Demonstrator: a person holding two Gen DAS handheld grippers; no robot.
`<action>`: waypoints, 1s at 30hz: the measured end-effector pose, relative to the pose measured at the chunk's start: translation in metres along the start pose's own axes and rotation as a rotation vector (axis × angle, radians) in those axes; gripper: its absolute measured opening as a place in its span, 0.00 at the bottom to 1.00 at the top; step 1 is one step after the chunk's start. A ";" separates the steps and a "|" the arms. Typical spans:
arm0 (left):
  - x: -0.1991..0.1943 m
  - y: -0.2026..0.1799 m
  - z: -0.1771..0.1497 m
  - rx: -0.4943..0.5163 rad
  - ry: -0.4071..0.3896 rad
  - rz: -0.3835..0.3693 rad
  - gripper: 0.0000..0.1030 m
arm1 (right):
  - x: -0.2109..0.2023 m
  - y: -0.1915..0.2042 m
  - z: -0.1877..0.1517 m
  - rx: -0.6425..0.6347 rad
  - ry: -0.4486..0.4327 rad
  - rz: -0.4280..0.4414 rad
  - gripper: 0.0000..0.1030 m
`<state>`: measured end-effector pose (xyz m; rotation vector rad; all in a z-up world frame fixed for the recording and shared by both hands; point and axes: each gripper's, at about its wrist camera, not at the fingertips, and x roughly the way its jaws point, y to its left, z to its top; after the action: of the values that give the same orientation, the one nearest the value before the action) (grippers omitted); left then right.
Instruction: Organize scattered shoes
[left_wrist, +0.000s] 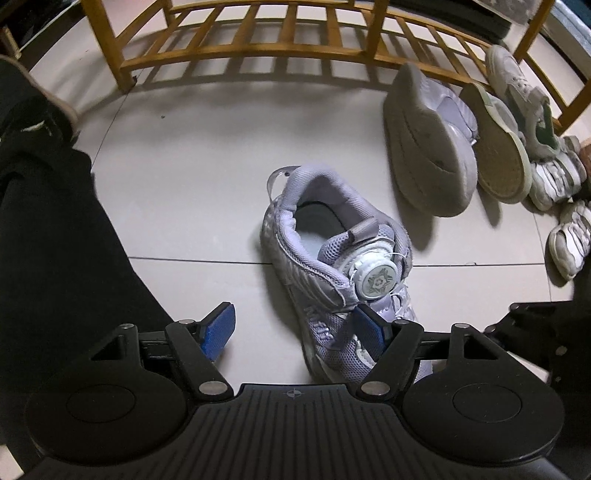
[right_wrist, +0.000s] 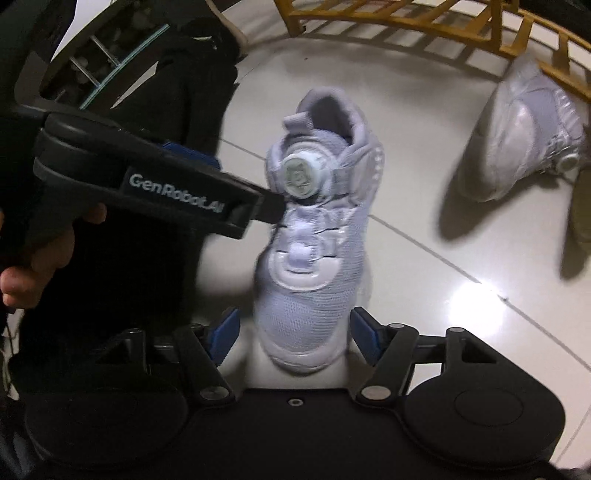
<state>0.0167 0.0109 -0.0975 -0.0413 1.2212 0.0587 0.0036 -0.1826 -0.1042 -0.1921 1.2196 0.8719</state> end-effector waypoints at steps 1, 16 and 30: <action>0.000 -0.001 0.000 -0.002 -0.001 0.005 0.72 | -0.003 -0.003 0.000 0.003 -0.009 -0.009 0.69; -0.009 -0.022 -0.003 -0.111 -0.007 0.155 0.72 | -0.011 -0.056 -0.010 0.109 -0.171 -0.069 0.72; -0.008 -0.042 0.009 -0.162 0.029 0.056 0.72 | -0.032 -0.088 -0.018 0.192 -0.264 -0.057 0.75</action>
<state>0.0257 -0.0302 -0.0869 -0.1501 1.2443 0.2064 0.0475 -0.2672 -0.1098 0.0421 1.0372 0.7012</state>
